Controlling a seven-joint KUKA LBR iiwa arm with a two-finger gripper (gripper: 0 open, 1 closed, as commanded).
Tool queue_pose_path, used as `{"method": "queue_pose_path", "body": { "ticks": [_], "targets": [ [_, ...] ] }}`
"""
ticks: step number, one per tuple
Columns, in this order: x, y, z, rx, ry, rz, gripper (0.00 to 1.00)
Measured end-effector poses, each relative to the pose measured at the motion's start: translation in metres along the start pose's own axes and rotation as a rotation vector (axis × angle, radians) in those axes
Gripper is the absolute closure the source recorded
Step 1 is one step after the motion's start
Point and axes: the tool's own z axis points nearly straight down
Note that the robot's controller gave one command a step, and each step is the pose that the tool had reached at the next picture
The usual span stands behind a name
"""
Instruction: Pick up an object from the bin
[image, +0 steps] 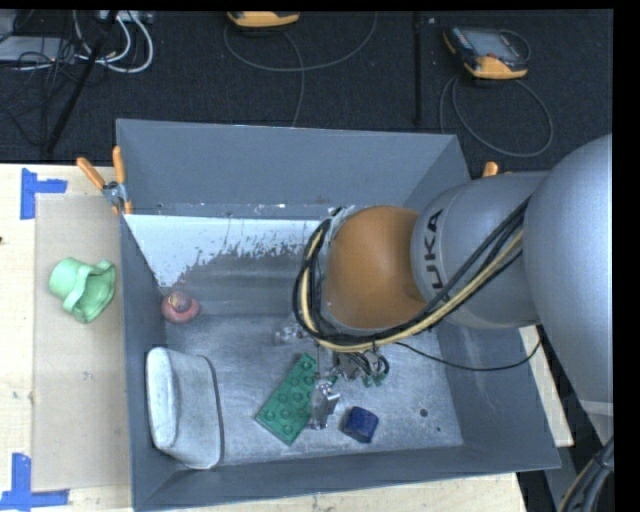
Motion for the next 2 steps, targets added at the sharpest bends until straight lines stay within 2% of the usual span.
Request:
{"method": "queue_pose_path", "body": {
  "ticks": [1, 2],
  "targets": [
    [-0.002, 0.0, -0.005, 0.0, -0.007, 0.003, 1.0],
    [0.031, -0.066, 0.011, -0.008, -0.028, 0.015, 1.0]
  ]
}}
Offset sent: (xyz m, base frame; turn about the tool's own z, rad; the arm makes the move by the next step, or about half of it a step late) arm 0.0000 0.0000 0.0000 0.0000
